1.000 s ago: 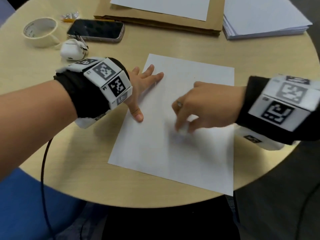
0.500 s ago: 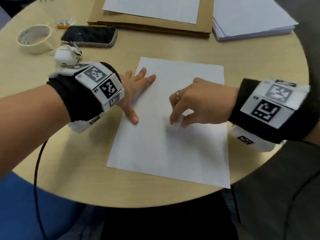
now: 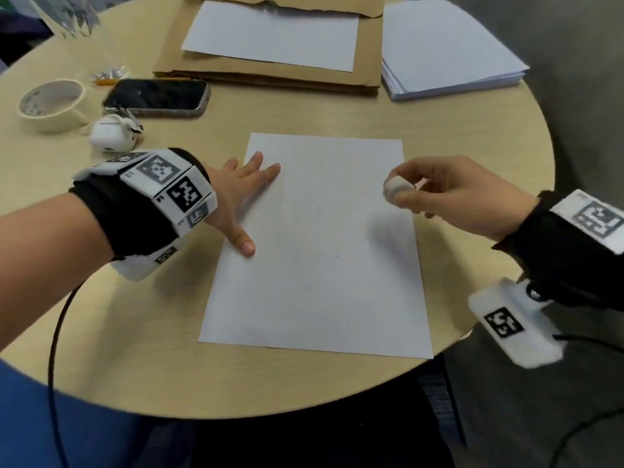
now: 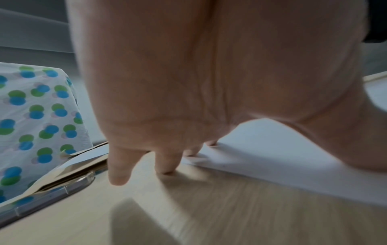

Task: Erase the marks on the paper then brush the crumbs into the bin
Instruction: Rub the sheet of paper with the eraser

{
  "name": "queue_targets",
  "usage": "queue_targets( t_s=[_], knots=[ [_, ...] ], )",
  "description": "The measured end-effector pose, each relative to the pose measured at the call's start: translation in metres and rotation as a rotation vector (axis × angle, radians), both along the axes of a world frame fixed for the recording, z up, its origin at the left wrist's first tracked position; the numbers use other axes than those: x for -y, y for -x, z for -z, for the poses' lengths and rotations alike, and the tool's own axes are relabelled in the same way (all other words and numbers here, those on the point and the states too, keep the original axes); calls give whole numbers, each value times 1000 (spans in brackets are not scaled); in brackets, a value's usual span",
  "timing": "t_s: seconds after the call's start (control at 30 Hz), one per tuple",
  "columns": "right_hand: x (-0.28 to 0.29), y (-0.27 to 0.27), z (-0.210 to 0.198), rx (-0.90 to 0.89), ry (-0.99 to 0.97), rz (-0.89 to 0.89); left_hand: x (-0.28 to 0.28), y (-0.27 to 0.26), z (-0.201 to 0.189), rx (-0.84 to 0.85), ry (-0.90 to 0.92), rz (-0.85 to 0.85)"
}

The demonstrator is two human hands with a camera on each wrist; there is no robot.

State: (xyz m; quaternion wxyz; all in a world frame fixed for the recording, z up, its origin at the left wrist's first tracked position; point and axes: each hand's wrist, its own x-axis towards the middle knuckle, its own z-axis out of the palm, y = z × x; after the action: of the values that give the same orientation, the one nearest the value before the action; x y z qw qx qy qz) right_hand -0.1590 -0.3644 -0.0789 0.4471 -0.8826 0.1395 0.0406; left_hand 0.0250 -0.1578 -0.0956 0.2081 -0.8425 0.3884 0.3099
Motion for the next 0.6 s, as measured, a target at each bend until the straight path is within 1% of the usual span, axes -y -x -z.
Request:
queue_targets(
  t_s=[0.03, 0.07, 0.1, 0.17, 0.2, 0.27, 0.33, 0.37, 0.4, 0.43, 0.47, 0.5, 0.53, 0.57, 0.6],
  knots=[
    [-3, 0, 2, 27, -241, 145, 0, 1, 0, -2, 5, -5],
    [-10, 0, 3, 33, -479, 248, 0, 2, -1, -4, 9, -11],
    [-21, -1, 4, 31, -696, 311, 1, 3, -1, -6, 14, -16],
    [-49, -4, 9, -11, -1025, 349, 2, 4, 0, -10, 23, -25],
    [-65, -5, 13, -55, -1139, 328, 2, 4, 1, -11, 30, -29],
    [-96, -4, 23, -141, -1299, 262, 1, 4, 2, -12, 43, -35],
    [-112, -2, 32, -162, -1346, 257, 0, 5, 2, -16, 50, -39],
    [-111, -2, 34, -125, -1336, 302, -1, 5, 2, -17, 52, -42],
    [-104, -3, 35, -42, -1309, 396, -2, 5, 2, -16, 54, -45],
    [-91, -5, 36, 74, -1258, 533, -3, 6, 3, -15, 58, -46],
    [-75, -7, 35, 201, -1157, 696, -4, 6, 3, -14, 65, -48],
    [-59, -8, 31, 307, -1010, 854, -5, 6, 3, -16, 72, -50],
    [-46, -6, 28, 365, -863, 967, -5, 7, 3, -20, 81, -53],
    [-38, -4, 25, 389, -791, 1011, -6, 8, 4, -23, 89, -56],
    [-38, -2, 22, 395, -815, 992, -6, 8, 3, -24, 97, -59]
  ],
)
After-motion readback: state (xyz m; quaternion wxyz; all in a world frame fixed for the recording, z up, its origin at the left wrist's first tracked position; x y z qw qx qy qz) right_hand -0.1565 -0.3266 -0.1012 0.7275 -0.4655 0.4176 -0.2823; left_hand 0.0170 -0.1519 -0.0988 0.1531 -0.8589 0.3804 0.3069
